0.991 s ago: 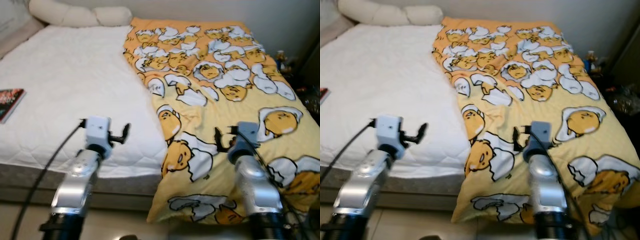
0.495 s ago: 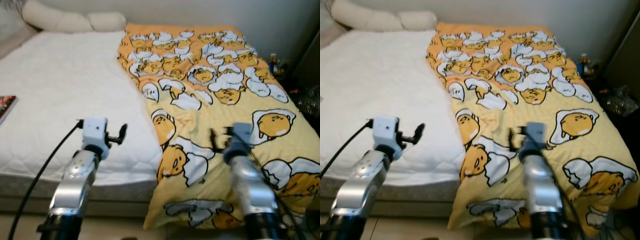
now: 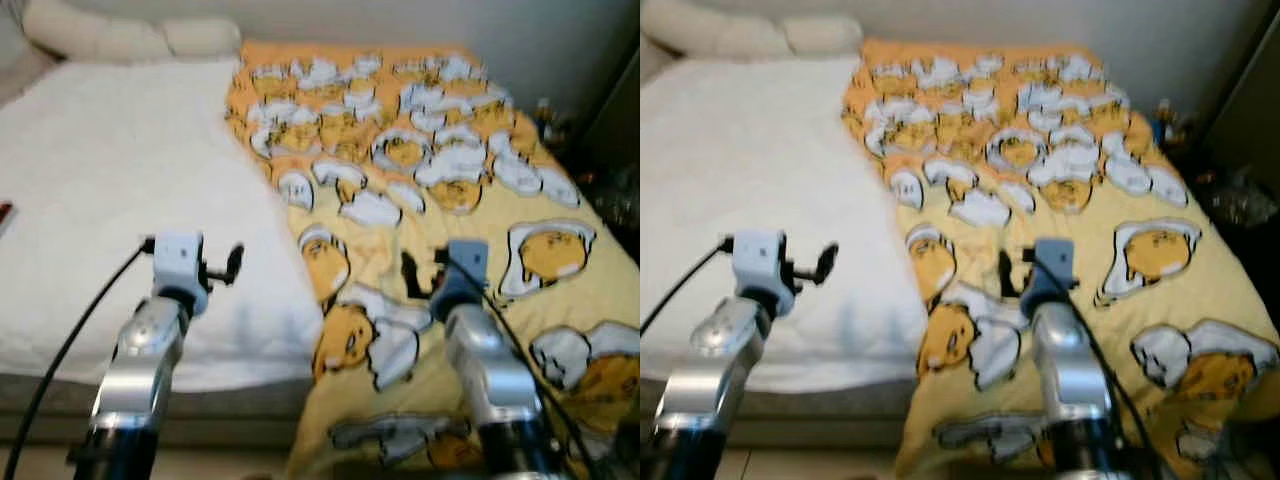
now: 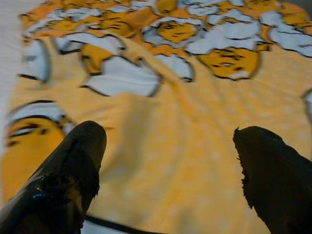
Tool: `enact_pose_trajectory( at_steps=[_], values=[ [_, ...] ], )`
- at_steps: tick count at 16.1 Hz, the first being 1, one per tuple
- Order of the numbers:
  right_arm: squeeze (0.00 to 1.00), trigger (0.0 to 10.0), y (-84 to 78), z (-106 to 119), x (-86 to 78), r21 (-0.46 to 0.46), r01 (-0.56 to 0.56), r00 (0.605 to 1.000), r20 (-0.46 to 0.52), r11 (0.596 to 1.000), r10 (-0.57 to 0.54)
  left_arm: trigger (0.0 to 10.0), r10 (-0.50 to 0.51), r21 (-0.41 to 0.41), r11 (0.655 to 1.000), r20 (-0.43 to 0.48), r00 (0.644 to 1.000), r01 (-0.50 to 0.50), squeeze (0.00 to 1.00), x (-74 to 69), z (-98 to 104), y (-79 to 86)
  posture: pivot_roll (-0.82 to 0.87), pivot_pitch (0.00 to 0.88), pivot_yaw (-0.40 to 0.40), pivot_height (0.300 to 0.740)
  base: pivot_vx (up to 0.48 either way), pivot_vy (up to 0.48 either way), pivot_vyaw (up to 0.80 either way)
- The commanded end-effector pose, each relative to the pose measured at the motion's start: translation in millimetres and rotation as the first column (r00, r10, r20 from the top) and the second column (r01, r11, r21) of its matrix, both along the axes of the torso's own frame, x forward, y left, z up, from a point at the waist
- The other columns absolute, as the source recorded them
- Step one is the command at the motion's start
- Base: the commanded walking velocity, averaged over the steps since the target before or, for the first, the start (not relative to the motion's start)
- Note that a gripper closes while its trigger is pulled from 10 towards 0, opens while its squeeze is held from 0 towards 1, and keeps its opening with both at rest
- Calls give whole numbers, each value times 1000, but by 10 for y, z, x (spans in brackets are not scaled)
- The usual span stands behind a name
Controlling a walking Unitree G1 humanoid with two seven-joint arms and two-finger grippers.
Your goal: Clean up the room
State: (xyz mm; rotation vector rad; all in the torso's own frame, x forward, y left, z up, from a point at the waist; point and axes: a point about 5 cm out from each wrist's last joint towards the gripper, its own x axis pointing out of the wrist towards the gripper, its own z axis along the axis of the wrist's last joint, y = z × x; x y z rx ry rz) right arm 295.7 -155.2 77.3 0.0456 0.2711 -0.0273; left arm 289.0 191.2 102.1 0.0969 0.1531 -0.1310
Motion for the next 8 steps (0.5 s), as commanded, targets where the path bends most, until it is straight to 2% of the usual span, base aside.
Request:
enact_pose_trajectory(
  at_steps=[1, 6, 7, 8],
  values=[
    [0, 10000, -88, 6, -4, 3, 23, 1000, 4, 1000, -24, 10000, -20, -2, 1000, -1, 1000, 20, 0, 9, 1, -68, 59, 0, 24, 740, 281, 0, 0],
    [0, 10000, -80, -9, 5, 4, 11, 1000, -6, 1000, -11, 10000, -20, -3, 1000, -2, 1000, 20, 0, 3, -3, -74, 63, 0, 17, 740, 281, 0, 0],
    [1000, 10000, -105, -24, 22, 31, 9, 1000, -10, 999, -9, 10000, -39, 14, 999, -21, 999, 40, 0, -12, -27, -93, 67, 0, 16, 740, 0, 0, 0],
    [1000, 10000, -142, -36, 54, 25, 7, 1000, -16, 1000, -7, 10000, -74, 44, 996, -42, 996, 76, 0, -25, -54, -107, 67, 0, 16, 740, 0, 0, 0]
  ],
)
